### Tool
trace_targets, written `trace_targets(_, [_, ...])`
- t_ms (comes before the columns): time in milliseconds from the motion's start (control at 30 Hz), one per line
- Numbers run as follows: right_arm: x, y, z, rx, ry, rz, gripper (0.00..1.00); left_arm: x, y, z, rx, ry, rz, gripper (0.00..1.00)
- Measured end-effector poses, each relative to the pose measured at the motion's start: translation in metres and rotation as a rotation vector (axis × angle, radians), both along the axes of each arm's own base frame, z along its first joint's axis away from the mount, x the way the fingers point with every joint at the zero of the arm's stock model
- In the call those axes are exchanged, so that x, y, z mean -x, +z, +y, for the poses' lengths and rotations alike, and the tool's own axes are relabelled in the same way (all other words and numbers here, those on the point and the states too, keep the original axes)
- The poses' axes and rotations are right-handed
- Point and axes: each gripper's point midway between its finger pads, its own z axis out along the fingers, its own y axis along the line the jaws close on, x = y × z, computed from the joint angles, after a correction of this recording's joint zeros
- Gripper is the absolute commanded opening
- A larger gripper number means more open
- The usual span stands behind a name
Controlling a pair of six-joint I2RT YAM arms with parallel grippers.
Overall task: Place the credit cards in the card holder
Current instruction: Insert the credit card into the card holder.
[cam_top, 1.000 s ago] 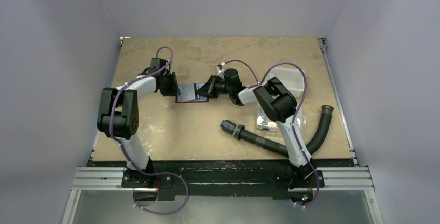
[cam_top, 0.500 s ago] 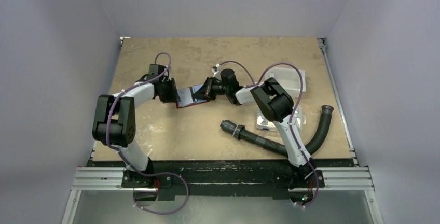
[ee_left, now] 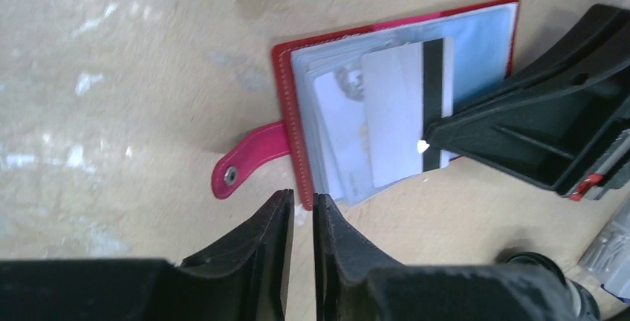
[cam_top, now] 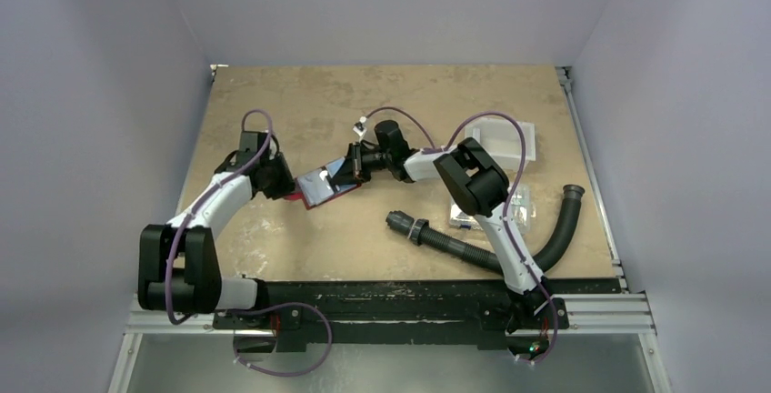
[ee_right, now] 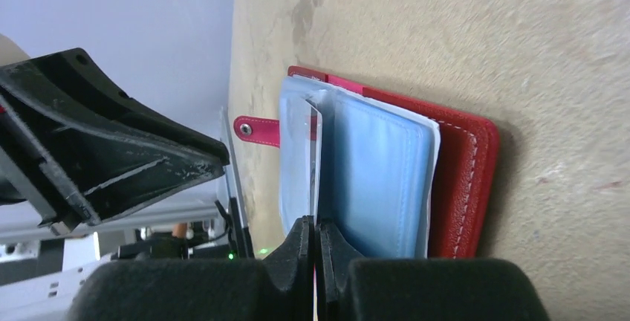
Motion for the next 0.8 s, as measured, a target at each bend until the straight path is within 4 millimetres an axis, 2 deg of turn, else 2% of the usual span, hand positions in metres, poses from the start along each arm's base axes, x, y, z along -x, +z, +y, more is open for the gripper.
trace_targets(100, [0.007,-0.001,0.0,0.01,0.039,-0.003,0.0,0.015,-0.009,0.004,0.017,0.081,0.022,0.08])
trace_targets(200, [0.013,0.0,0.004,0.02,0.076,-0.012,0.0,0.041,-0.035,0.005,0.037,0.155,0.111,0.05])
trace_targets(267, [0.019,0.0,0.008,0.027,0.098,-0.018,0.0,0.051,-0.045,0.005,0.042,0.178,0.155,0.02])
trace_targets(467, [0.042,0.001,0.024,0.052,0.171,-0.037,0.01,0.045,-0.048,0.003,0.061,0.212,0.155,0.0])
trace_targets(567, [0.047,0.006,0.031,0.061,0.205,-0.072,0.14,0.045,-0.048,0.003,0.062,0.211,0.157,0.0])
trace_targets(700, [0.047,0.0,0.028,0.099,0.213,-0.084,0.34,0.045,-0.048,0.003,0.061,0.211,0.155,0.0])
trace_targets(800, [0.043,0.0,0.025,0.147,0.207,-0.1,0.45,0.045,-0.048,0.004,0.06,0.212,0.152,0.0])
